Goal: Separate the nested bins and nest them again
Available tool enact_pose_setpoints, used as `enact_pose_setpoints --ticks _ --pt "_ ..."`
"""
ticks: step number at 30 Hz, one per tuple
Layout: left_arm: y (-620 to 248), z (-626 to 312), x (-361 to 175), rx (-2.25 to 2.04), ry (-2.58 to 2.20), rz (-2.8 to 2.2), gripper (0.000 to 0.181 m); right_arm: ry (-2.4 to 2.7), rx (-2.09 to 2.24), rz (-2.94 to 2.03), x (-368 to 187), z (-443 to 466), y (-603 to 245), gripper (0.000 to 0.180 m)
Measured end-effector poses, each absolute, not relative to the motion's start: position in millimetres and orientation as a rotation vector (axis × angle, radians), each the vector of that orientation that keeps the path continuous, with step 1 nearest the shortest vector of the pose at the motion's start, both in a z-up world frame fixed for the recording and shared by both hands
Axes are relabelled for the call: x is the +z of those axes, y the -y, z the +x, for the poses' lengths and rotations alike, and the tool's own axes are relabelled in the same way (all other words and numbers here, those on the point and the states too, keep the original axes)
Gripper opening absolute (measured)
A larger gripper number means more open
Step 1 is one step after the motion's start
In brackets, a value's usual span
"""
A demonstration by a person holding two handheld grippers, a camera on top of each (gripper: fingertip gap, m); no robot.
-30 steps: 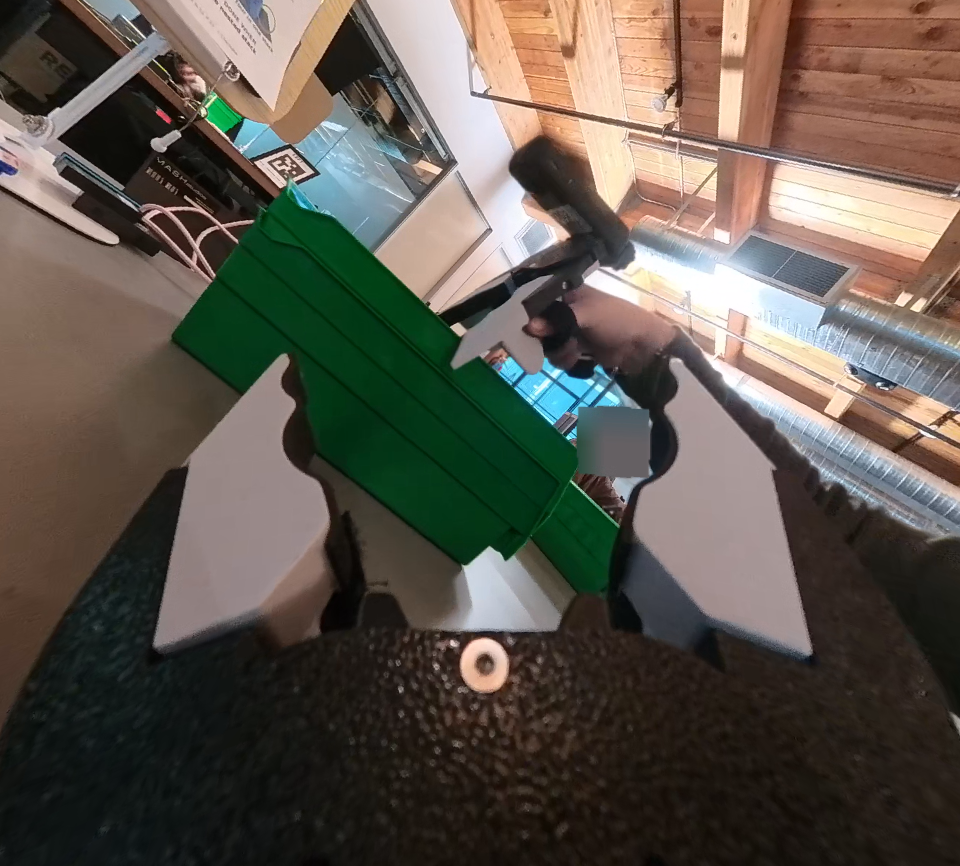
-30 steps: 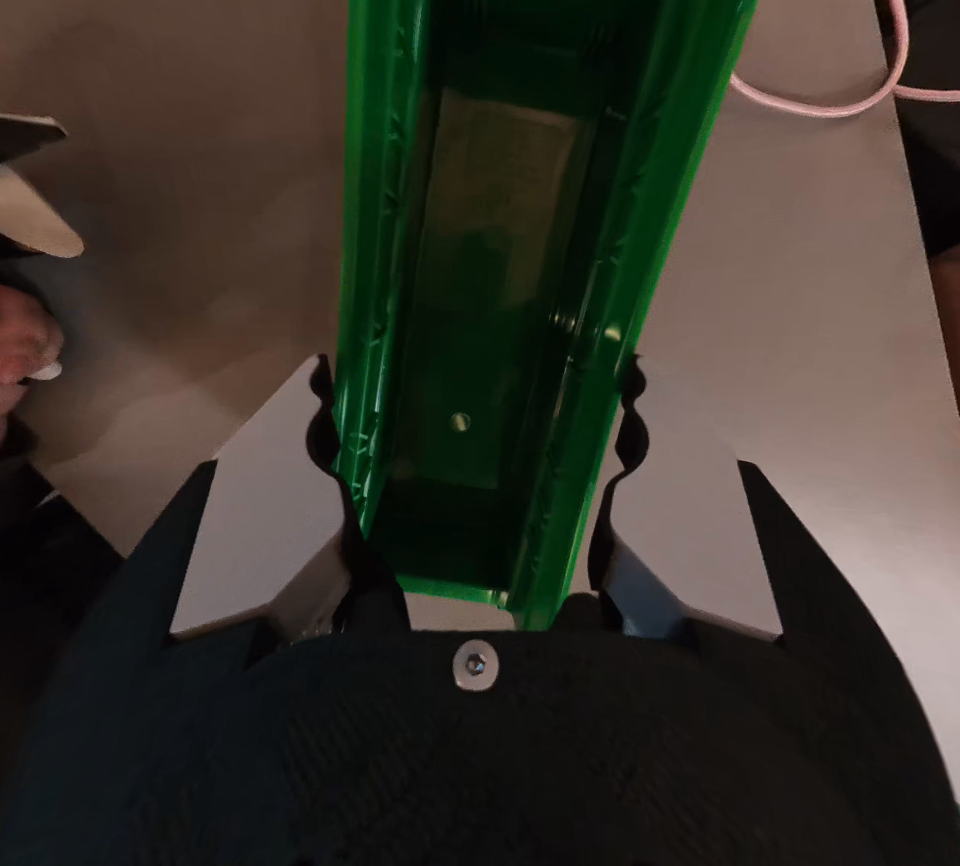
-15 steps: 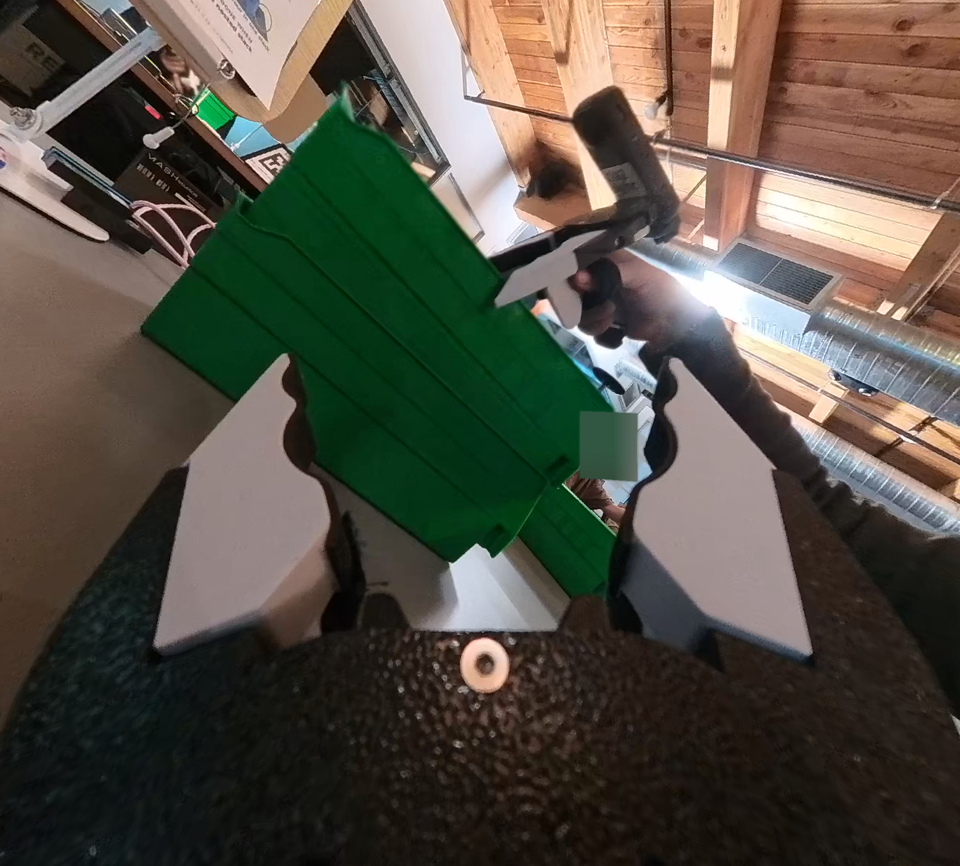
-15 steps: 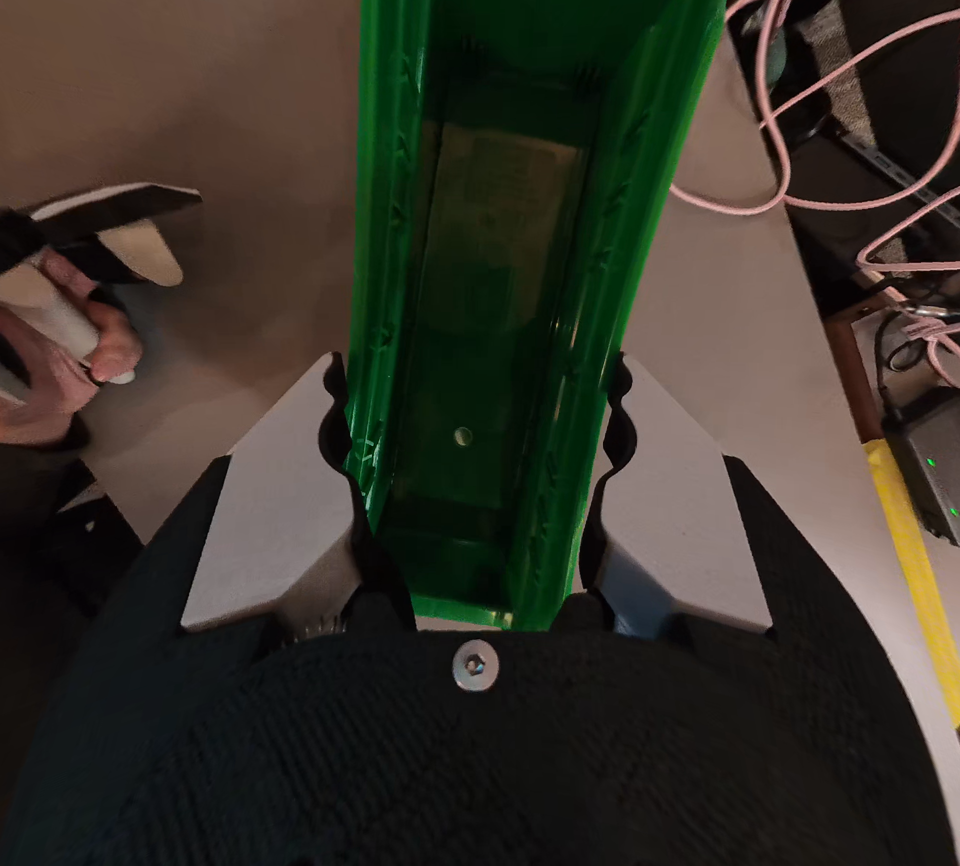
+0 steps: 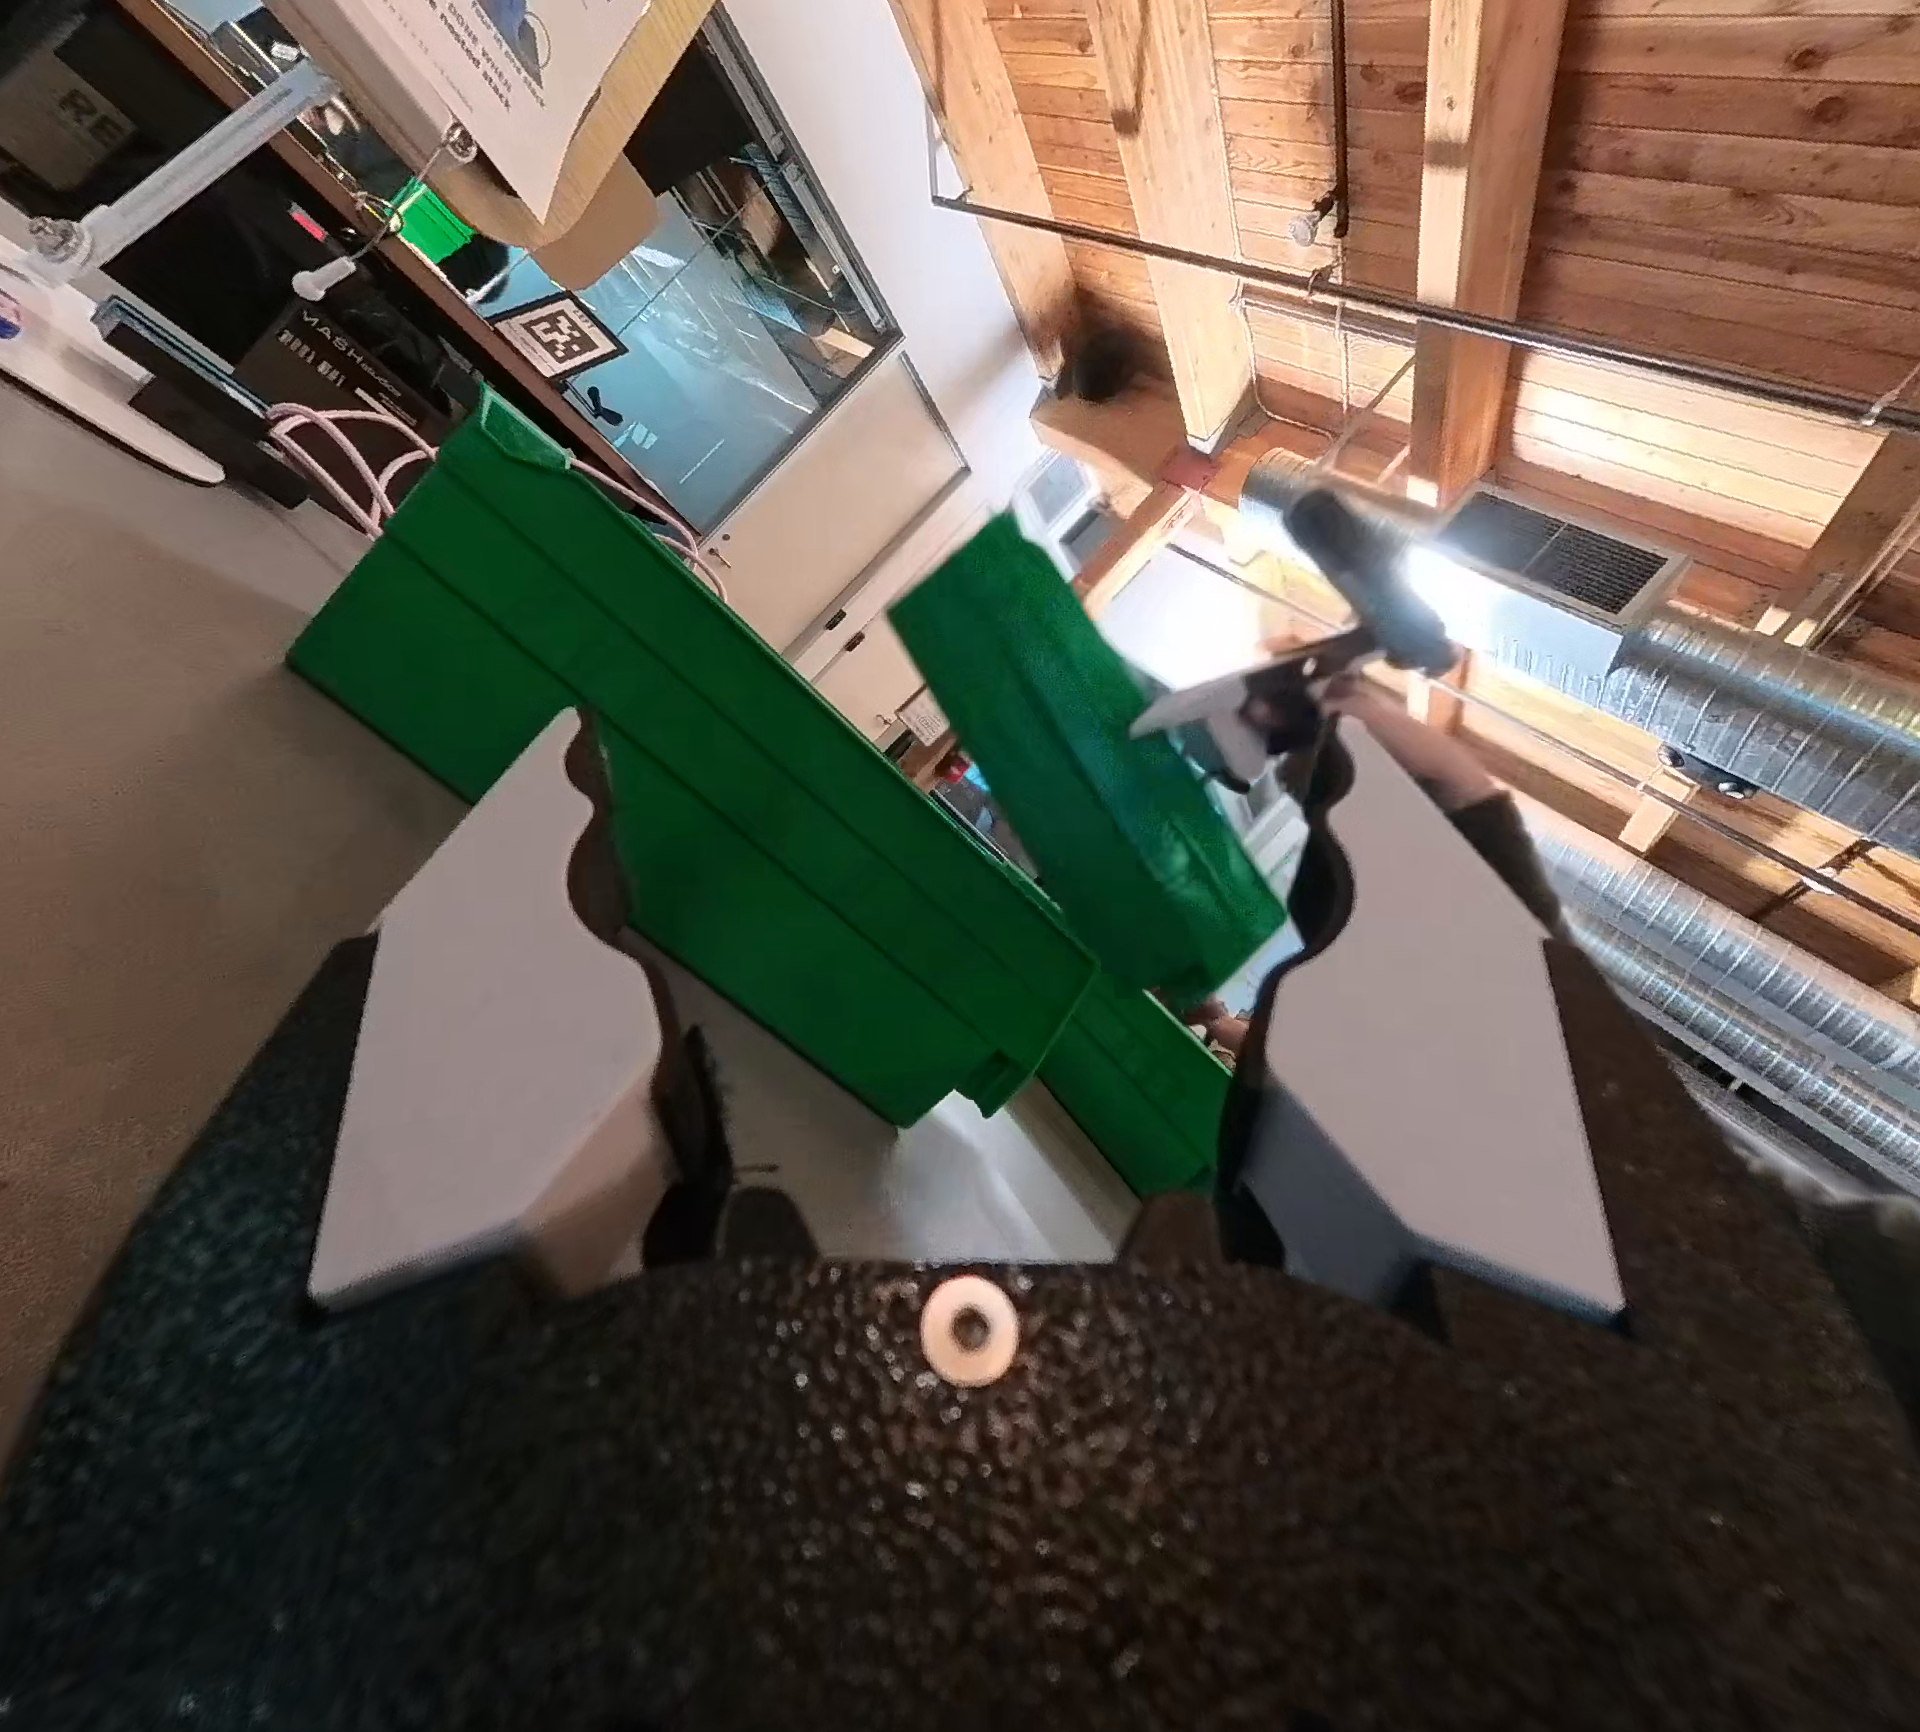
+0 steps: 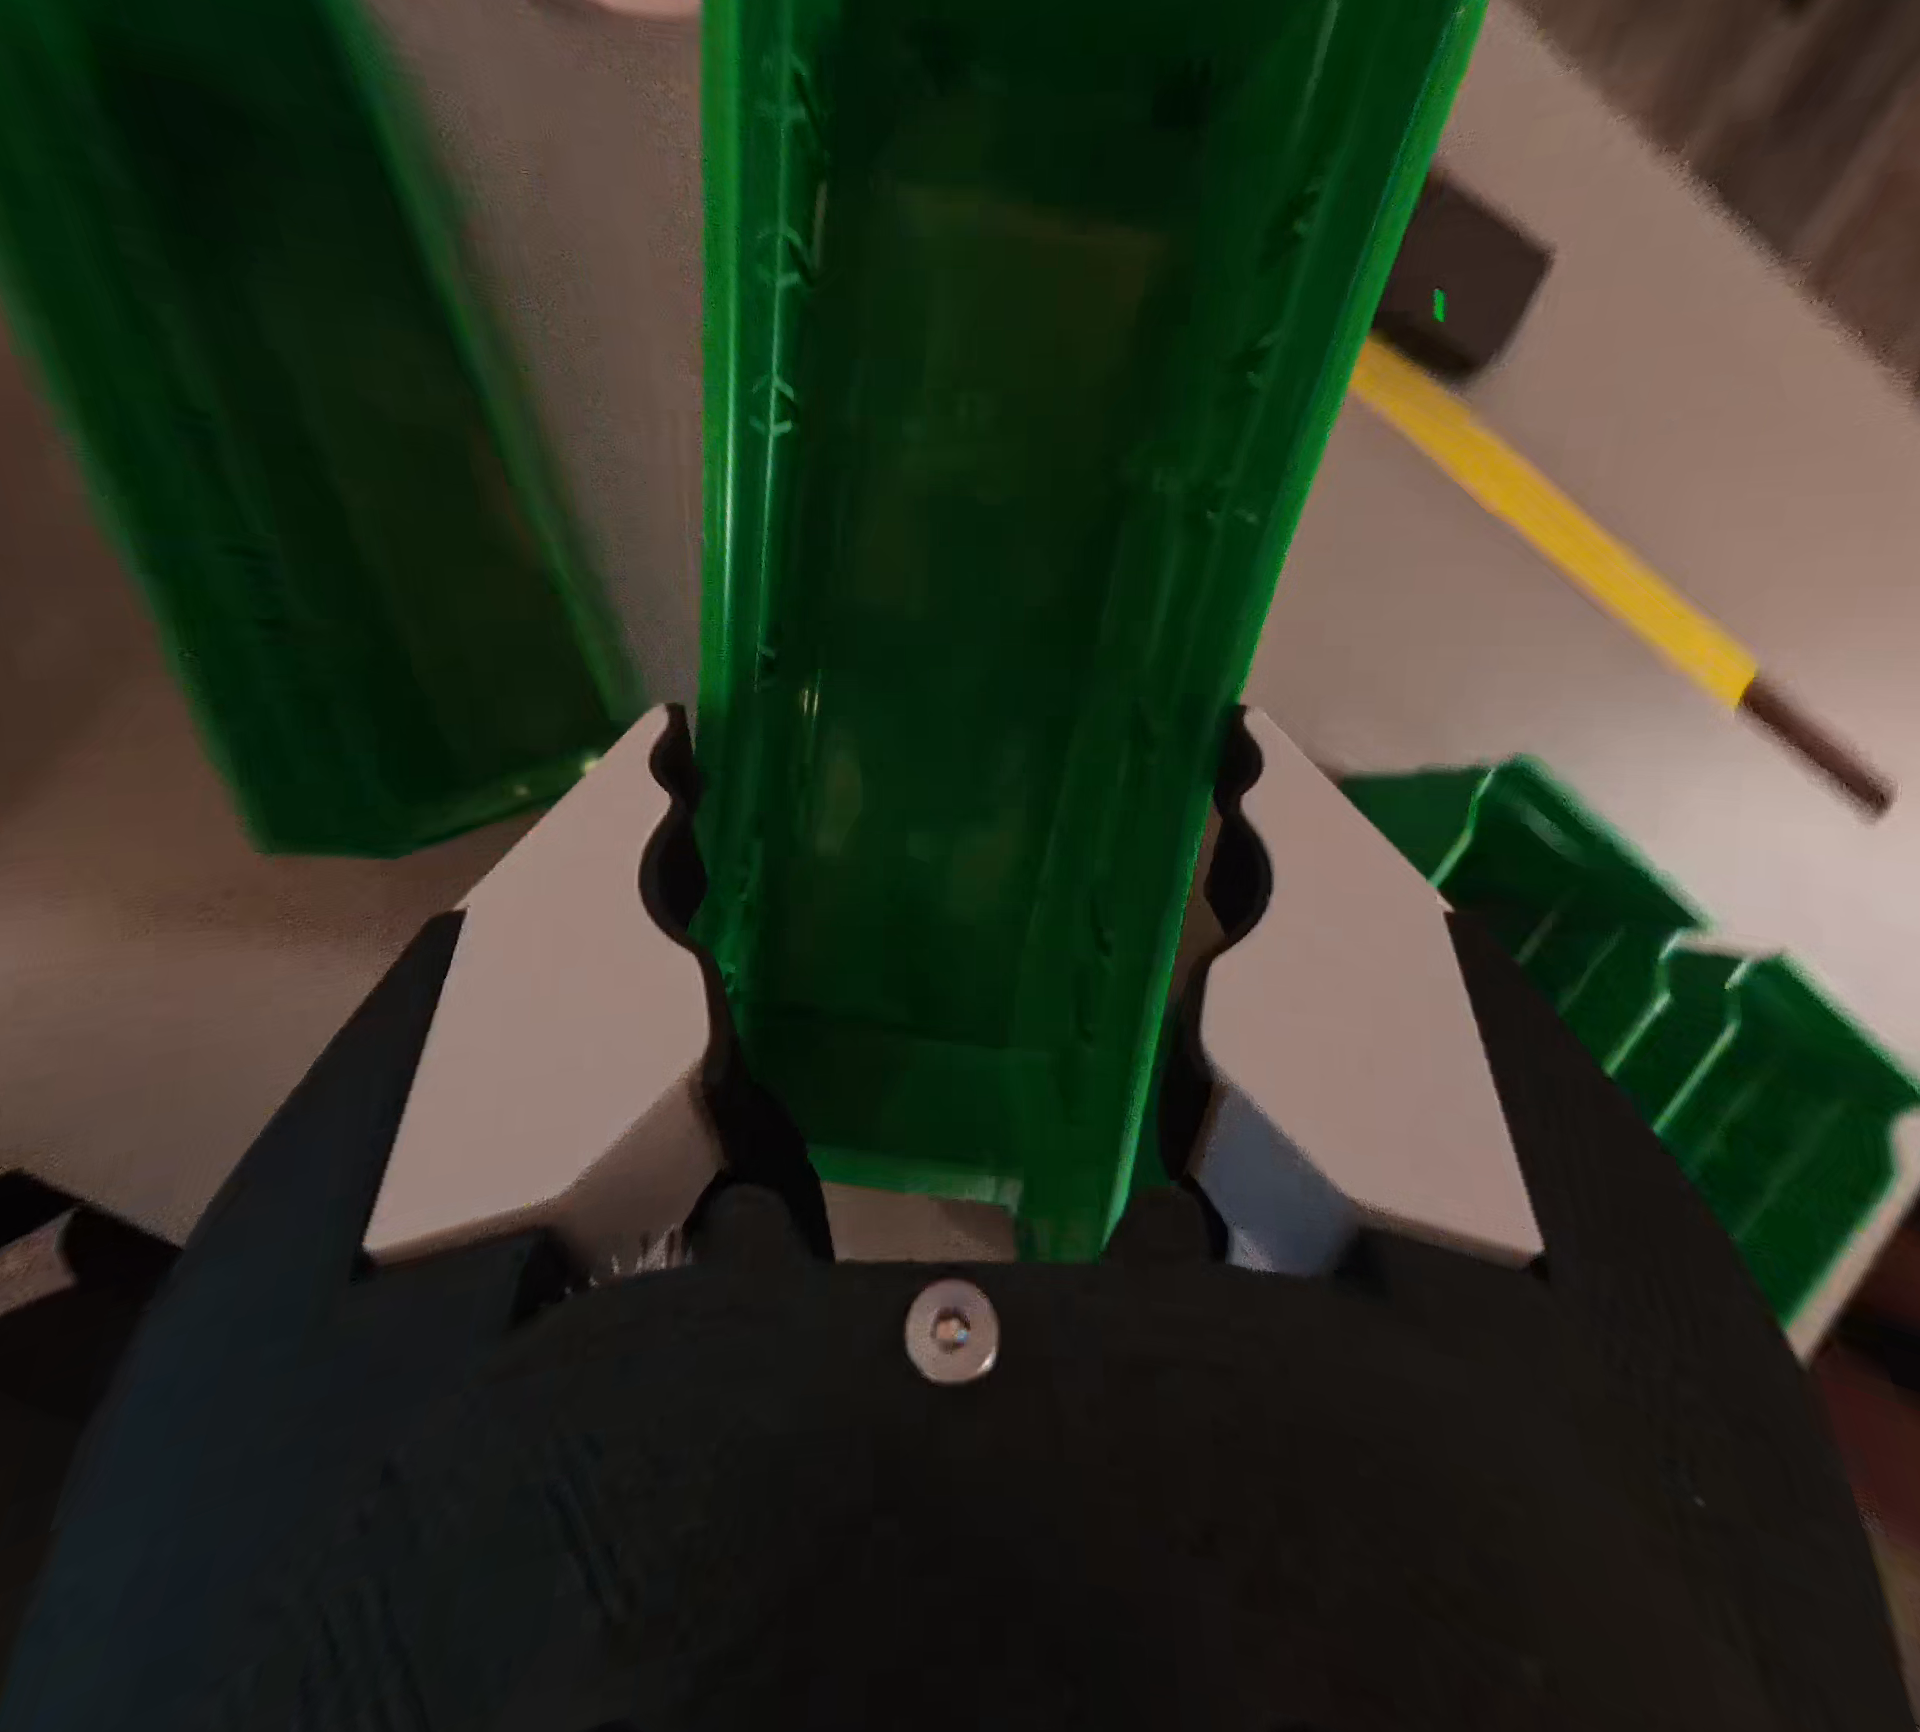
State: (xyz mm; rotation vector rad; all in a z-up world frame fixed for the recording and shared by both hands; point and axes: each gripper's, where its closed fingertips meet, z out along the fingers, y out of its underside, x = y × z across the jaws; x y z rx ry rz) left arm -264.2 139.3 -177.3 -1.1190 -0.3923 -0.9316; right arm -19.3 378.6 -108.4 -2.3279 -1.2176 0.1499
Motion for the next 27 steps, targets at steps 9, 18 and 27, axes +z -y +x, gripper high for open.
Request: enact_pose_setpoints --ticks 9,18,27 --pt "-141 -263 -179 -0.917 0.393 -1.138 0.126 0.681 0.149 -2.580 -213 62 -387 0.104" --pt "-141 -262 -179 -0.912 0.389 -1.143 0.126 0.630 -0.050 -2.367 -201 78 -381 0.133" --pt "-140 -263 -179 -0.912 0.394 -1.138 0.126 1.142 0.029 -1.987 -164 56 -277 0.101"
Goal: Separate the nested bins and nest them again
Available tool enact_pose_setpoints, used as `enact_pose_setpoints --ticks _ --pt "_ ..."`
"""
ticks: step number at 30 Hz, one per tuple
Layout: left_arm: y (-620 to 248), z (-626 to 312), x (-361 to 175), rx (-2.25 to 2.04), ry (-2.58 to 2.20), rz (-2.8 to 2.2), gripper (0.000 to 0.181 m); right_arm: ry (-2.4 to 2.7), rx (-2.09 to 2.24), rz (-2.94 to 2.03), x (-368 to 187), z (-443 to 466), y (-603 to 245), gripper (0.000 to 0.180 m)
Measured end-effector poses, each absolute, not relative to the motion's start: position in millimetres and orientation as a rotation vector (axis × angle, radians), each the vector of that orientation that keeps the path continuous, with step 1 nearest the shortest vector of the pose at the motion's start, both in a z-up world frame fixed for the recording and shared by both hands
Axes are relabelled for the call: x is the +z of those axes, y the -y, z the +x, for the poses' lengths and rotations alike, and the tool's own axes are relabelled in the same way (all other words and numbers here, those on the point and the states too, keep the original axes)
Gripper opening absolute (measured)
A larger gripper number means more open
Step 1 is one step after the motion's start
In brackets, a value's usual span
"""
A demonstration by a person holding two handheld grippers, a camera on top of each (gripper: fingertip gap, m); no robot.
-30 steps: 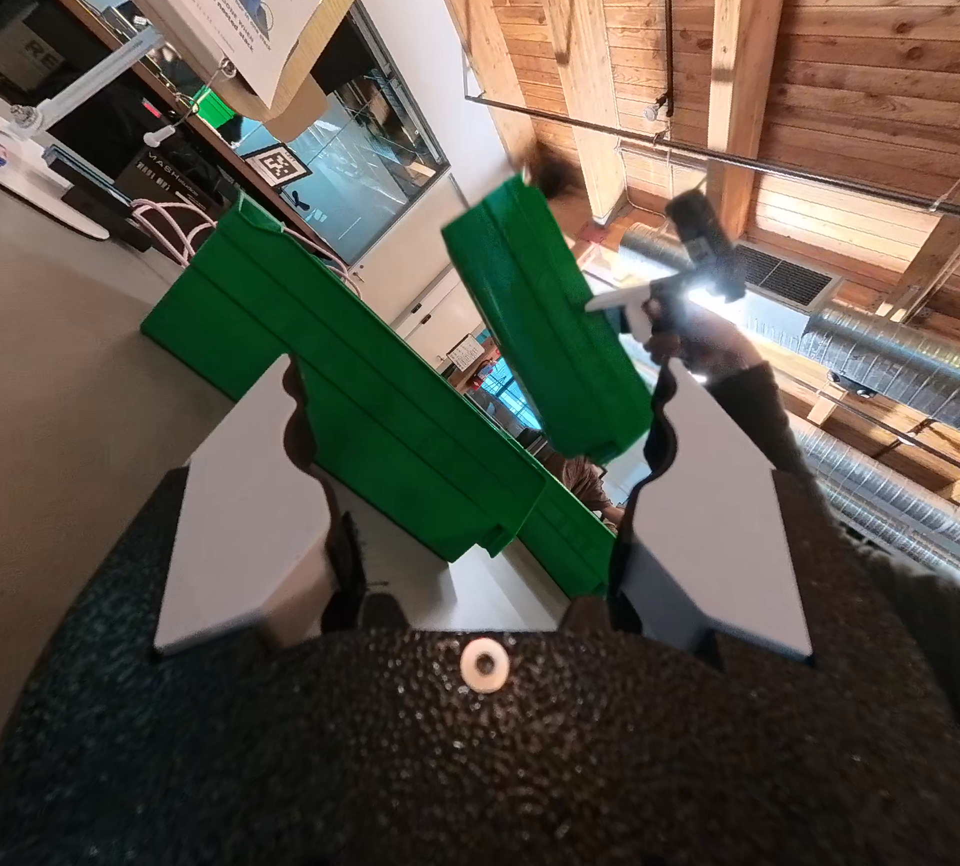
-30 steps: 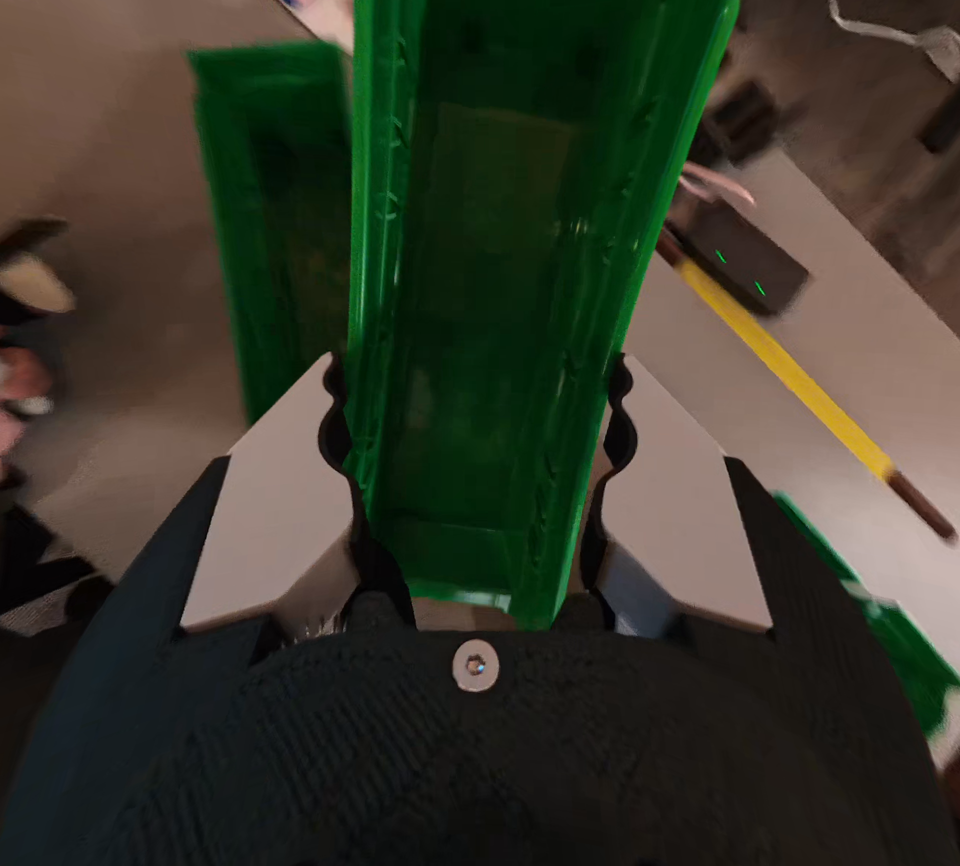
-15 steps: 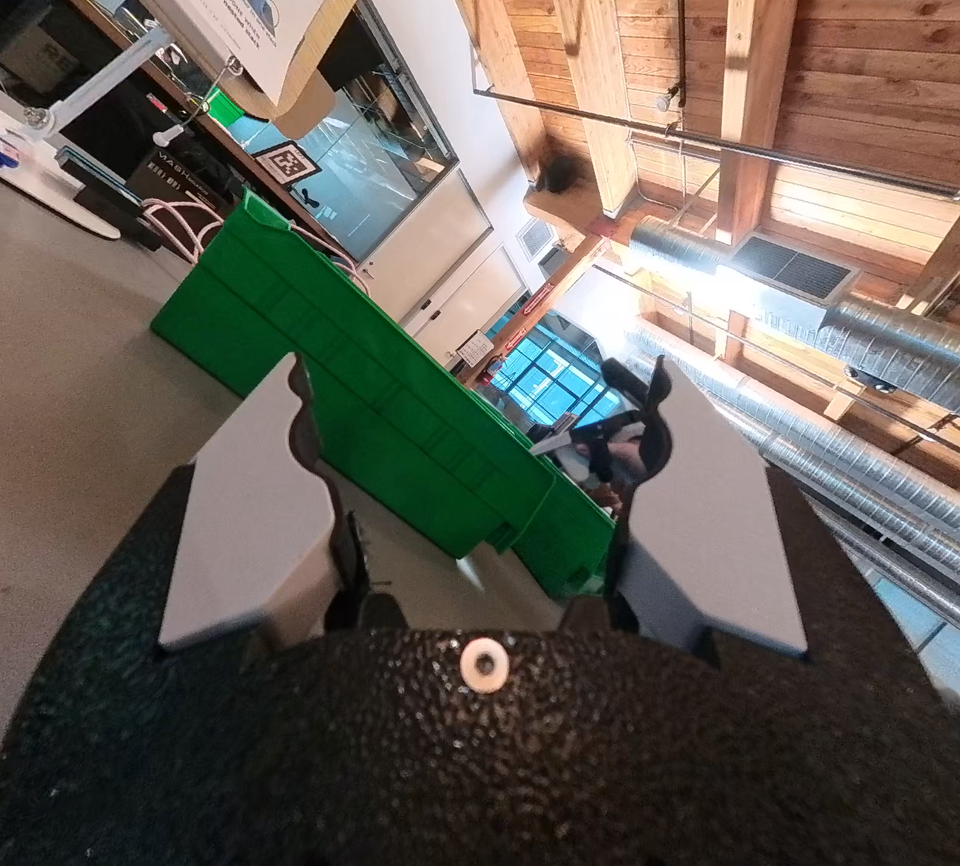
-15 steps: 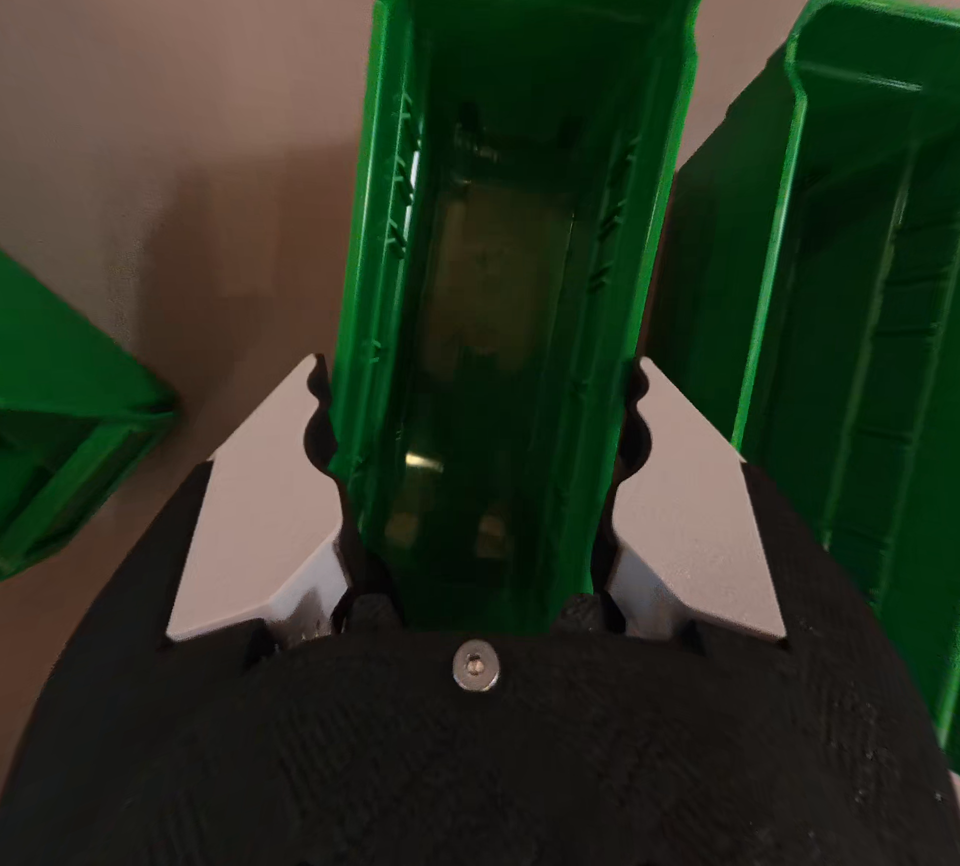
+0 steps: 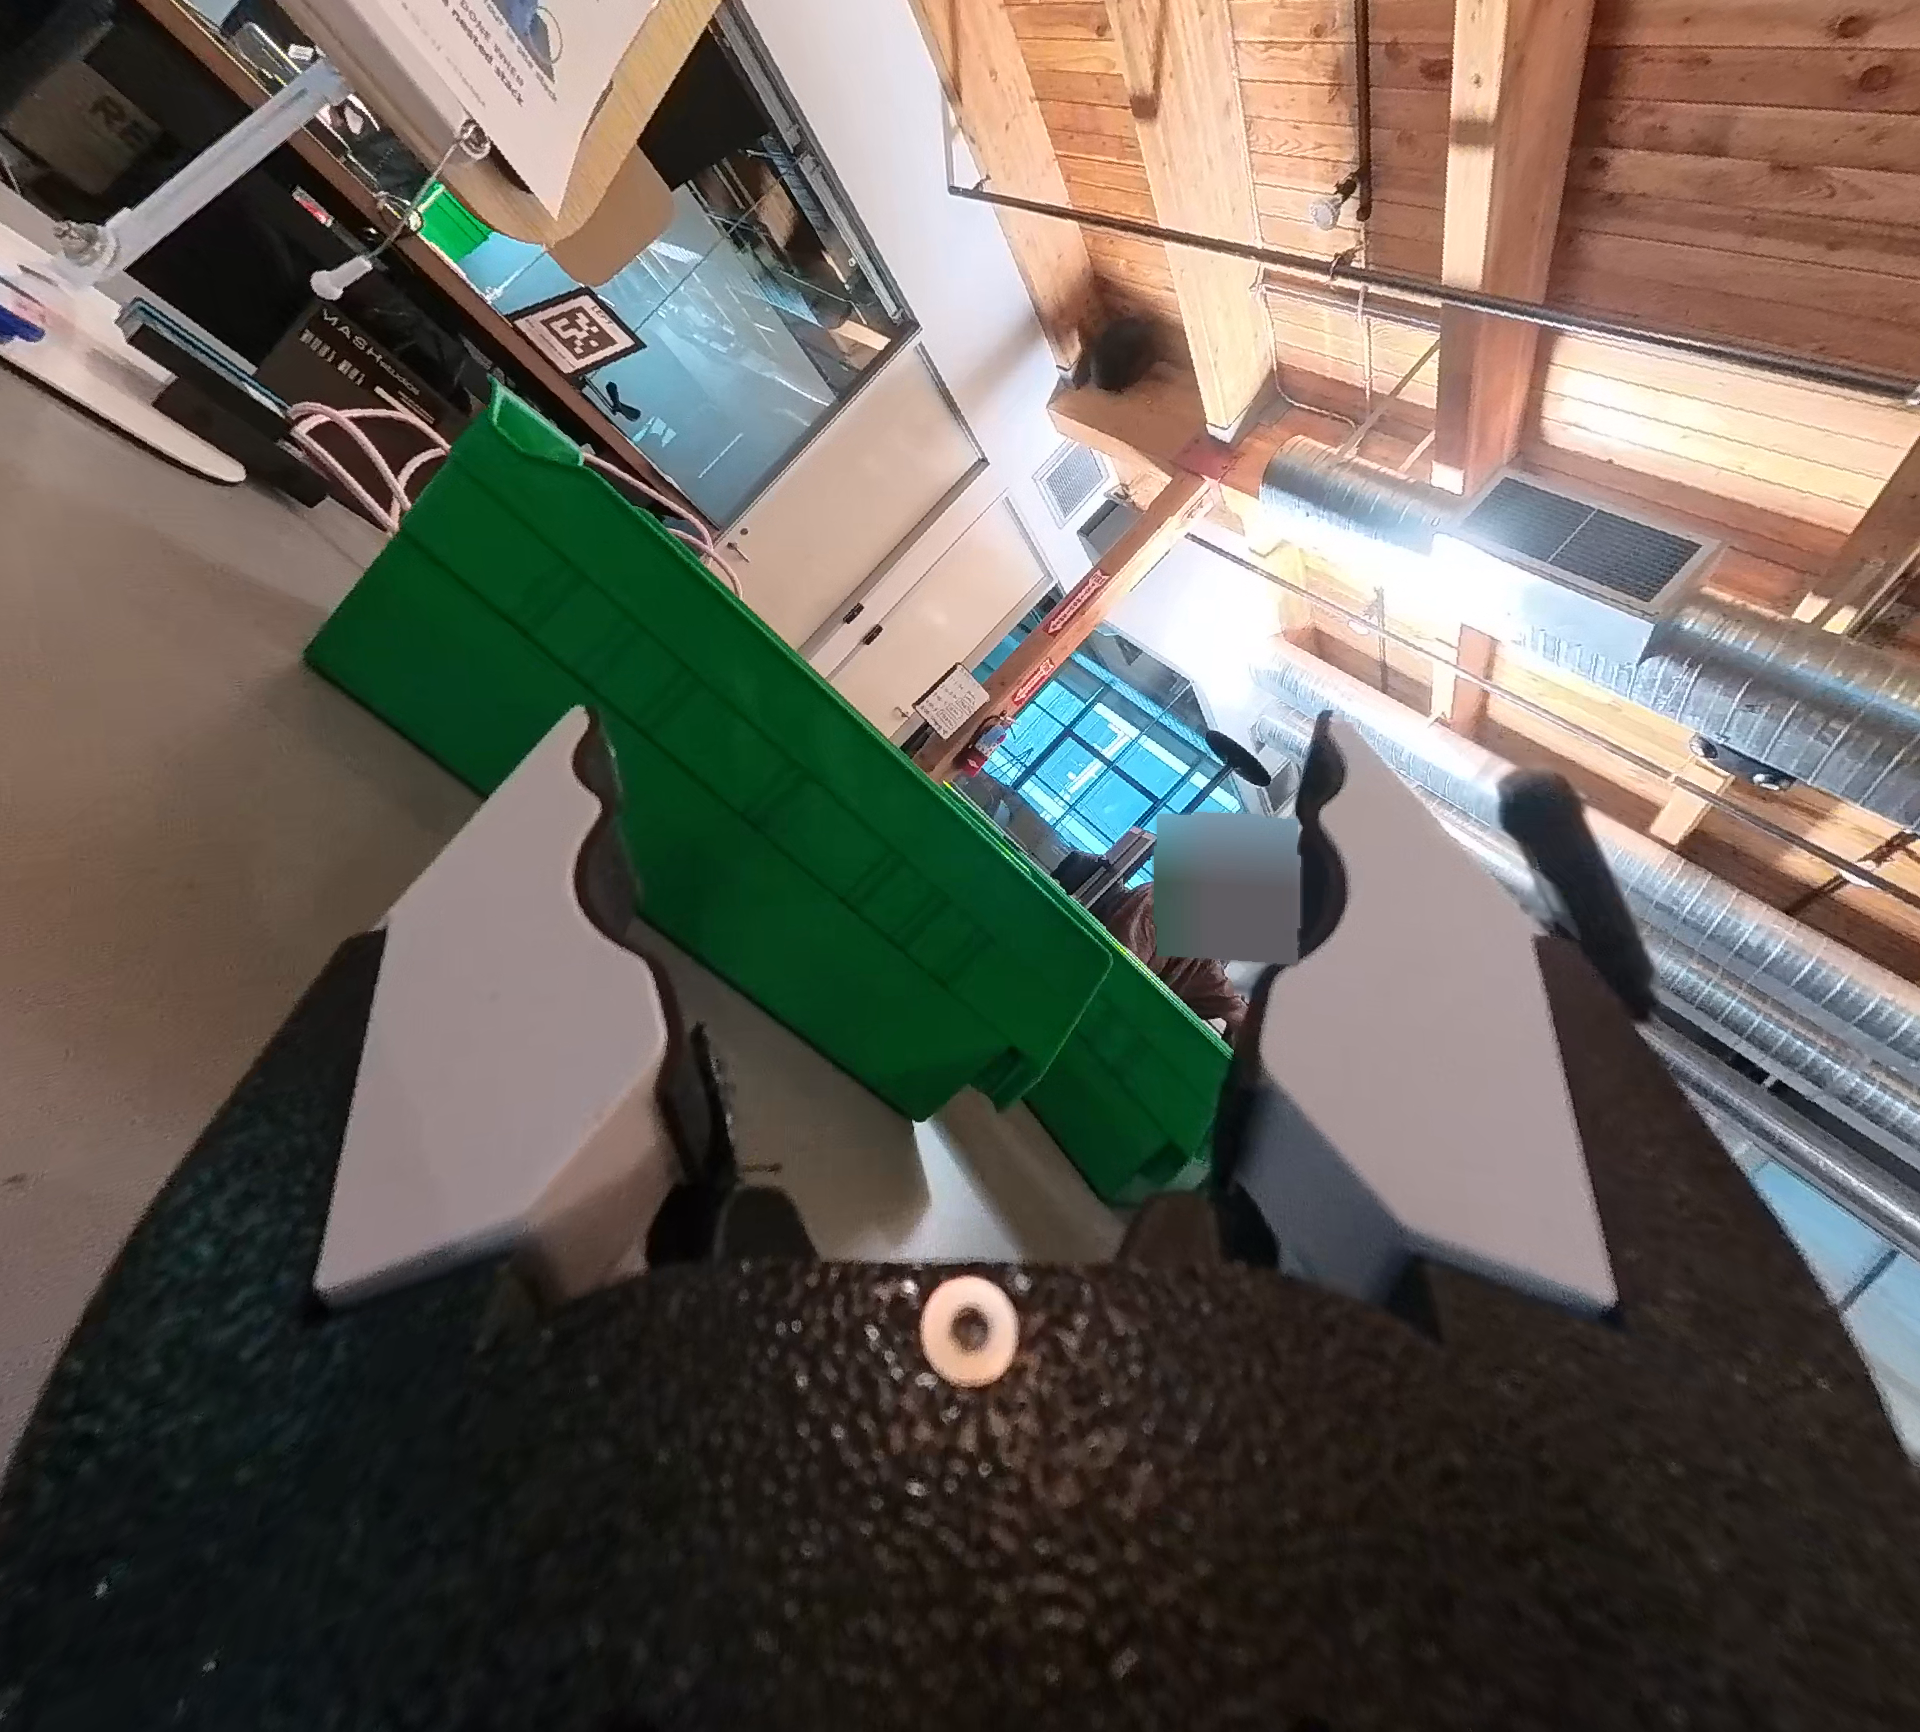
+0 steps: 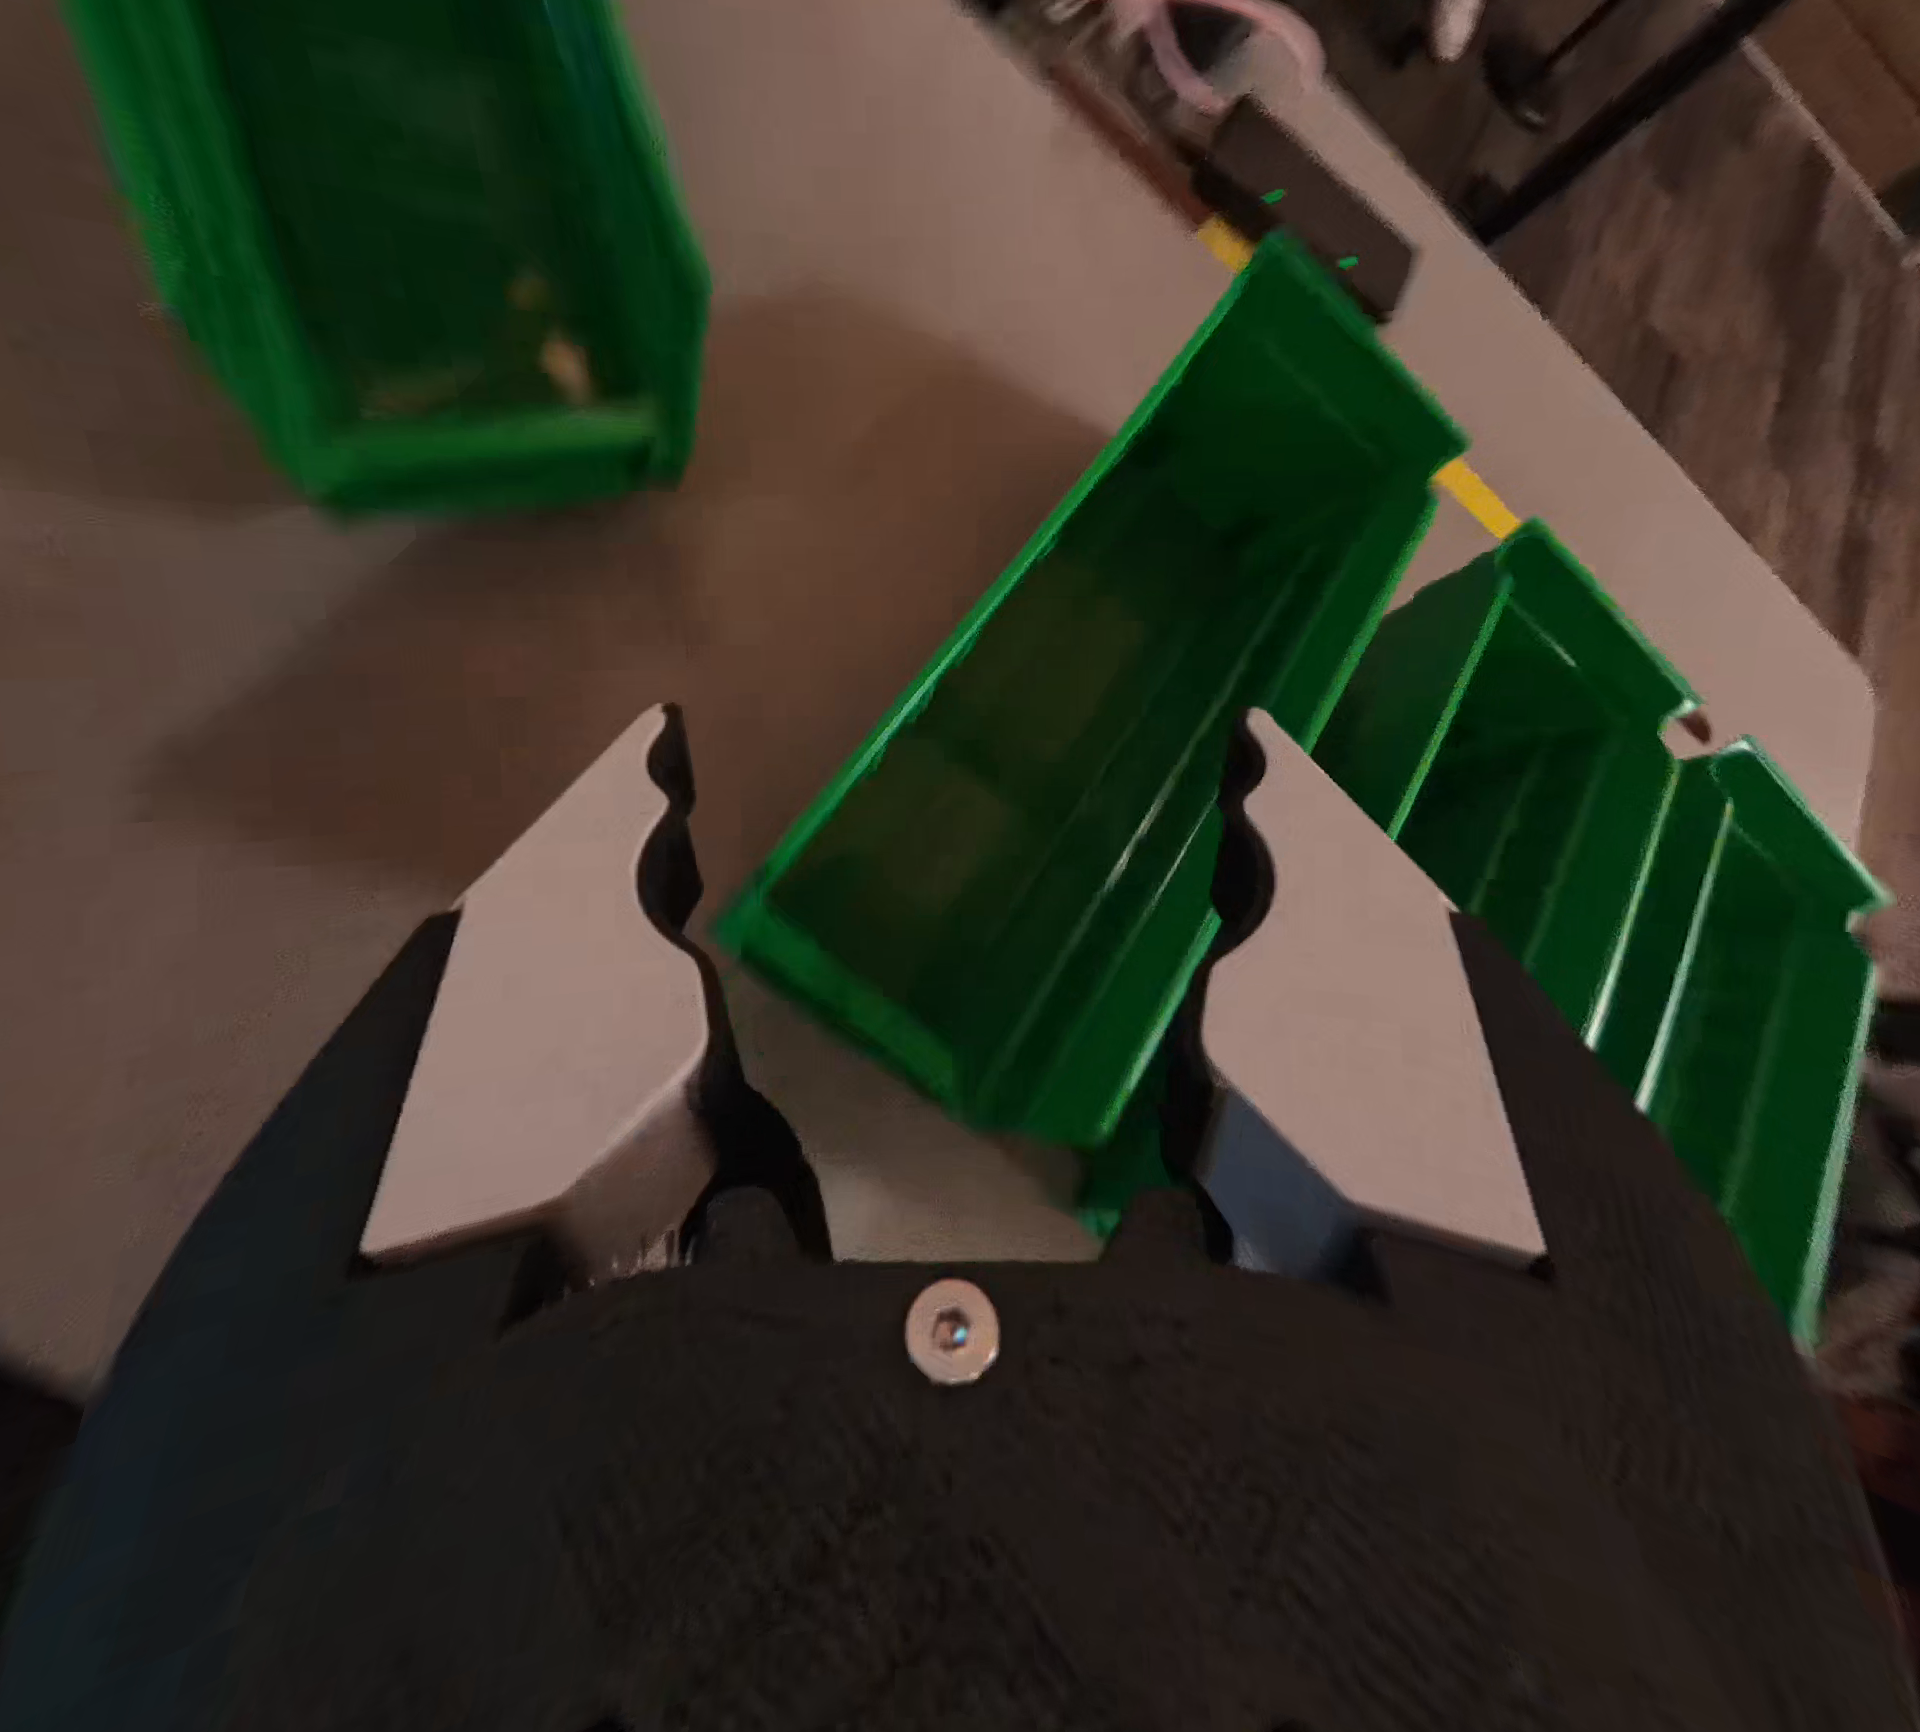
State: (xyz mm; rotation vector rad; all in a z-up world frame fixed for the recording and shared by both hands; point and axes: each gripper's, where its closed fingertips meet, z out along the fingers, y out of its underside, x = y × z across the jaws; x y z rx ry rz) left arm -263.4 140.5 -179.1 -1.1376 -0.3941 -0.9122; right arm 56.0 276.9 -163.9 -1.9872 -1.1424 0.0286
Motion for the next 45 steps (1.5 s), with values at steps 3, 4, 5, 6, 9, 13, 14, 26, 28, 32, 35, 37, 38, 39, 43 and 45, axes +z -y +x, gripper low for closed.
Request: enact_pose_setpoints --ticks 3,4,5,6,9,13,14,26,28,32,35,37,38,39,43,45 --pt "-141 -263 -180 -0.909 0.393 -1.145 0.126 1.490 -0.112 -1.954 -202 82 -235 0.092" --pt "-141 -263 -180 -0.908 0.393 -1.147 0.126 1.596 -0.164 -1.944 -219 90 -227 0.092" --pt "-142 -263 -180 -0.906 0.394 -1.149 0.126 1.688 -0.209 -1.943 -236 99 -223 0.092" --pt "-142 -263 -180 -0.903 0.395 -1.150 0.126 1.766 -0.249 -1.941 -252 106 -221 0.093" --pt "-142 -263 -181 -0.900 0.397 -1.153 0.126 1.861 -0.394 -1.885 -283 121 -236 0.086" --pt "-142 -264 -181 -0.900 0.399 -1.149 0.126 1.878 -0.438 -1.821 -291 115 -253 0.062" --pt "-142 -264 -181 -0.901 0.399 -1.148 0.126 1.888 -0.463 -1.816 -291 115 -257 0.059" --pt "-141 -265 -180 -0.916 0.403 -1.135 0.126 2.119 -0.553 -1.469 -258 86 -260 0.024" --pt "-141 -265 -180 -0.918 0.403 -1.134 0.126 2.111 -0.611 -1.345 -235 78 -264 0.024" --pt "-141 -265 -179 -0.920 0.402 -1.131 0.127 2.151 -0.503 -1.062 -194 40 -253 0.024" --pt "-139 -264 -178 -0.926 0.400 -1.122 0.126 2.189 -0.377 -0.823 -176 1 -241 0.025" --pt "-138 -266 -178 -0.927 0.405 -1.112 0.127 2.232 -0.332 -0.674 -170 -20 -233 0.025" --pt "-138 -267 -177 -0.927 0.408 -1.107 0.126 2.257 -0.311 -0.614 -169 -29 -231 0.025" --pt "-138 -267 -177 -0.927 0.411 -1.104 0.126 2.283 -0.282 -0.562 -169 -38 -228 0.025" --pt "-135 -277 -177 -0.853 0.449 -1.088 0.129 2.383 -0.213 -0.439 -178 -62 -228 0.024" --pt "-133 -280 -177 -0.843 0.455 -1.078 0.128 2.423 -0.236 -0.399 -187 -68 -235 0.024"
